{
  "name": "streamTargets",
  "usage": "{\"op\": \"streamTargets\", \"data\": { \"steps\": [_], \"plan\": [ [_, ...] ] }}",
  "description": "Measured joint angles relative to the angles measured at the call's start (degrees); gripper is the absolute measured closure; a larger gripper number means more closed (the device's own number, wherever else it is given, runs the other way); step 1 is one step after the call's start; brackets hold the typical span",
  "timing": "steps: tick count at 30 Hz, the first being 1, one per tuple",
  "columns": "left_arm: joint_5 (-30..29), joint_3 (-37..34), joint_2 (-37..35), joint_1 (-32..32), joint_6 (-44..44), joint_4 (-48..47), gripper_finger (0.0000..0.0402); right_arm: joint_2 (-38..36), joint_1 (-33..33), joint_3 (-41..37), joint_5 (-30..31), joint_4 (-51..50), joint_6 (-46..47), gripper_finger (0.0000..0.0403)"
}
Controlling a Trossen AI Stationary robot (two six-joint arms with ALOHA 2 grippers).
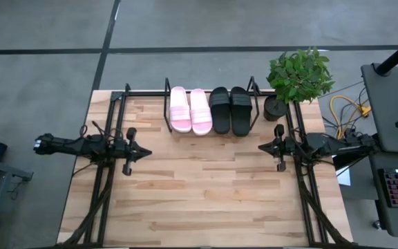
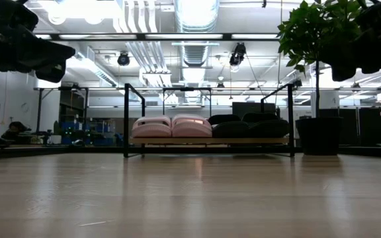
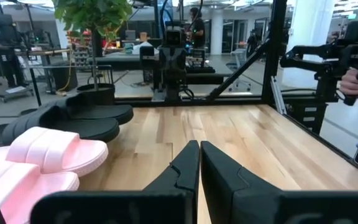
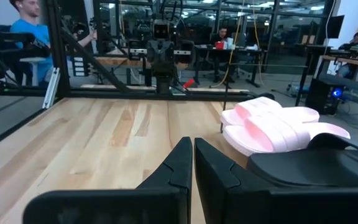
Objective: Pick and place slides into the shelf
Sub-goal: Return to Home Position
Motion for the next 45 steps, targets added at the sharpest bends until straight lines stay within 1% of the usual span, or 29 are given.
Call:
{"op": "streamTargets", "data": {
  "steps": [10, 15, 45],
  "plan": [
    [0.0, -0.1, 0.5, 0.0, -0.2, 0.8, 0.0402, 0.0, 0.0, 0.0, 0.0, 0.0, -1.0, 0.0394],
    [-0.1, -0.1, 0.4, 0.0, -0.2, 0.9, 0.0402, 0.1, 0.0, 0.0, 0.0, 0.0, 0.8, 0.0394],
    [0.0, -0.1, 1.0, 0.0, -0.2, 1.2, 0.0402, 0.1, 0.0, 0.0, 0.0, 0.0, 1.0, 0.0394]
  ]
}}
